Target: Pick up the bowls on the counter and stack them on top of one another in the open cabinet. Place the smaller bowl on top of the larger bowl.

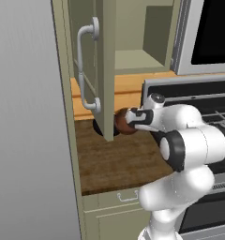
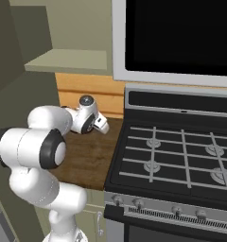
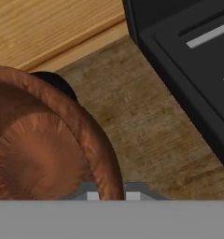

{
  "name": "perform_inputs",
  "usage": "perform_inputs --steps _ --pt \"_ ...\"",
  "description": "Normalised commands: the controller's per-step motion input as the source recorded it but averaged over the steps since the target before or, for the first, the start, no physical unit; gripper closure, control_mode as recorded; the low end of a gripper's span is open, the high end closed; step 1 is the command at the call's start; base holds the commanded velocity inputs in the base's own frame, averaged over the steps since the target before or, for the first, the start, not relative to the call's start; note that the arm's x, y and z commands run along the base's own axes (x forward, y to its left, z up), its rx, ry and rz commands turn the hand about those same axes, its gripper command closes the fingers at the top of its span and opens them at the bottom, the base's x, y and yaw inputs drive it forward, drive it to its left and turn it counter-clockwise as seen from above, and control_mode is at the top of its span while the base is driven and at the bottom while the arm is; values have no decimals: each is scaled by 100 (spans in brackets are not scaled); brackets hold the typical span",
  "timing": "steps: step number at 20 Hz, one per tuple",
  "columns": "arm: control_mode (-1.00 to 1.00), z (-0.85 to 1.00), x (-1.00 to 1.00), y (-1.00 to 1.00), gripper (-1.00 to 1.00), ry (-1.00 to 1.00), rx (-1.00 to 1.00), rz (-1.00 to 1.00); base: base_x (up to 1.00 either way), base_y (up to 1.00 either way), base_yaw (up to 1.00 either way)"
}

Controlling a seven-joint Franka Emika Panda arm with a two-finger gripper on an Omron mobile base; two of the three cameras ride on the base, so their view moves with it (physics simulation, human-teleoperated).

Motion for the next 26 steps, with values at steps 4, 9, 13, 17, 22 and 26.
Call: perform_inputs --steps 4,9,13,17,22,26 --pt "-100 31 52 29 100 -3 0 -6 0 0 0" --pt "-100 3 52 20 100 0 0 0 0 0 0" --pt "-100 -2 49 26 100 0 0 0 0 0 0" --pt "-100 -25 46 39 100 4 -6 0 0 0 0" --pt "-100 -46 28 37 100 6 -12 0 0 0 0" --pt "-100 -21 34 24 100 0 -4 0 0 0 0"
